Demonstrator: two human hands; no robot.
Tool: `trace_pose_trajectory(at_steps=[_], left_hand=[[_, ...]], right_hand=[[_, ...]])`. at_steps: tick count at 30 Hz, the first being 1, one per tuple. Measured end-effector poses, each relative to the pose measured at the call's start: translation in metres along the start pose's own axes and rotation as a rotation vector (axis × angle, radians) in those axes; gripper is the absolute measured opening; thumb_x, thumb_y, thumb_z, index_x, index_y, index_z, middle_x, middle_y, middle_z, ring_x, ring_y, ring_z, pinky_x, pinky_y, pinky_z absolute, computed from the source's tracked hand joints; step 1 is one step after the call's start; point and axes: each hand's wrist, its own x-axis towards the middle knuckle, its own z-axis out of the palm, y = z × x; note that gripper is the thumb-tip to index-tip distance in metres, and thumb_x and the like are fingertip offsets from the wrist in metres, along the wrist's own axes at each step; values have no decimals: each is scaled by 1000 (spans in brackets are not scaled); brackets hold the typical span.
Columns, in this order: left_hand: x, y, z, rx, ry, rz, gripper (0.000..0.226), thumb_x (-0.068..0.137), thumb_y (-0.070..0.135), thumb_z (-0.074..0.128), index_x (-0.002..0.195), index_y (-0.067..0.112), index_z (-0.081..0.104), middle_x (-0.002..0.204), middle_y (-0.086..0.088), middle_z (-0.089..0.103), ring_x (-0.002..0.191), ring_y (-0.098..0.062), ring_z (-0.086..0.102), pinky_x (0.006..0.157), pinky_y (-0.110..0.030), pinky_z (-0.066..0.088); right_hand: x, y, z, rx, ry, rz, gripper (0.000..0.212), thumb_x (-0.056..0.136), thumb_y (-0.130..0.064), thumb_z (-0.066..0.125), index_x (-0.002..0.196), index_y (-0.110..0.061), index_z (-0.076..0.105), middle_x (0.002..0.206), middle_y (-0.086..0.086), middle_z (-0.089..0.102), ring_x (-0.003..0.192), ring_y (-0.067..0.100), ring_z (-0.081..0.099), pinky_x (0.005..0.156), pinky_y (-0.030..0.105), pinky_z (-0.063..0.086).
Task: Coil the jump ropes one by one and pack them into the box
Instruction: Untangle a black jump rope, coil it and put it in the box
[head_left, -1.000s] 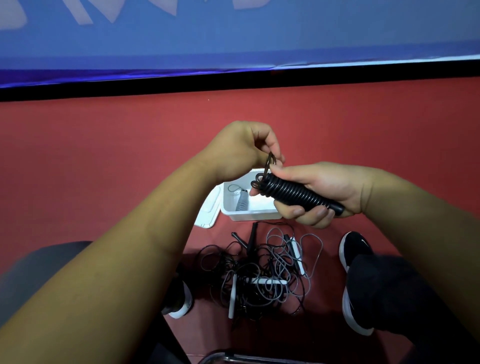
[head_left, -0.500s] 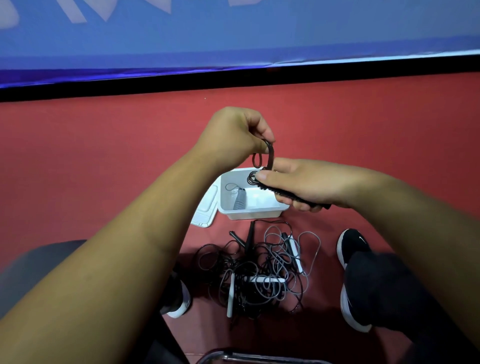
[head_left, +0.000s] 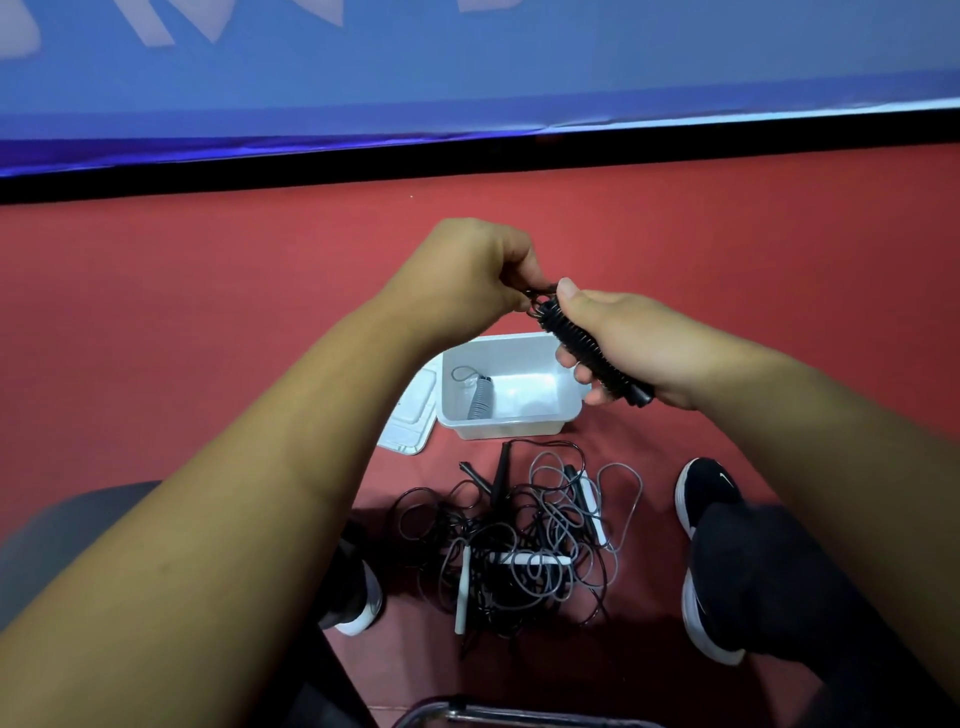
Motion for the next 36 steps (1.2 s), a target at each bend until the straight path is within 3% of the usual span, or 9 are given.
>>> trace_pose_trajectory(at_steps=[6, 8, 11, 17, 21, 24, 29, 32, 36], left_hand=[[1, 5, 13, -7, 18, 1, 12, 82, 12, 88, 83, 22, 82, 82, 11, 73, 70, 2, 65, 76, -23, 53], [0, 6, 15, -106, -2, -76, 10, 82, 11, 88, 84, 18, 81, 74, 10, 72, 58, 3, 59, 67, -21, 51], [-1, 3, 14, -219, -49, -193, 16, 81, 12, 90, 81, 10, 74, 64, -4, 71, 54, -12, 59, 60, -32, 54], [-3, 3, 14, -237, -145, -302, 24, 82, 23, 89, 80, 8, 71, 75, -15, 76, 61, -18, 64, 64, -32, 56], [-6, -1, 19, -529, -243, -397, 25, 90, 26, 83, 87, 9, 65, 90, -20, 78, 72, -22, 66, 70, -37, 55], [-9, -3, 22, -749, -319, -546, 28, 96, 37, 75, 99, 17, 55, 80, -4, 74, 82, -22, 76, 64, -29, 53], [-5, -6, 39, -1322, -66, -769, 12, 103, 23, 65, 100, 12, 60, 76, -5, 56, 69, -16, 72, 60, -25, 62], [-5, -6, 49, -1348, -16, -839, 9, 105, 13, 61, 104, 6, 66, 81, -8, 60, 72, -17, 73, 70, -30, 66], [-9, -2, 52, -1282, -16, -878, 18, 107, 9, 54, 96, 9, 69, 68, -3, 72, 71, -13, 72, 81, -31, 61]], right_hand=[[0, -3, 6, 98, 68, 74, 52, 106, -69, 39, 116, -23, 63, 86, 2, 63, 60, 14, 56, 58, 33, 56], [-1, -3, 8, 185, 71, 93, 51, 105, -70, 40, 109, -24, 63, 84, 2, 62, 55, 14, 52, 56, 29, 48], [-1, -3, 9, 222, 71, 82, 54, 102, -75, 43, 108, -26, 64, 84, 1, 60, 53, 14, 48, 56, 28, 43], [0, 2, 13, 201, 96, 27, 45, 100, -71, 49, 103, -30, 67, 82, 3, 57, 53, 16, 44, 53, 26, 40], [4, 1, 11, 167, 155, -25, 34, 99, -62, 50, 100, -31, 64, 81, 5, 56, 52, 18, 45, 52, 29, 39], [3, 1, 9, 93, 213, -67, 34, 100, -60, 47, 107, -32, 65, 81, 4, 59, 57, 18, 51, 53, 32, 45], [4, 5, 9, -124, 365, -210, 31, 103, -53, 48, 96, -26, 62, 80, 4, 65, 66, 23, 60, 51, 33, 50], [8, 12, 13, -264, 412, -309, 29, 104, -53, 50, 99, -26, 61, 80, -3, 66, 76, 23, 61, 67, 39, 49], [9, 19, 17, -425, 402, -346, 29, 105, -57, 47, 104, -29, 56, 80, -3, 66, 75, 22, 62, 72, 44, 52]])
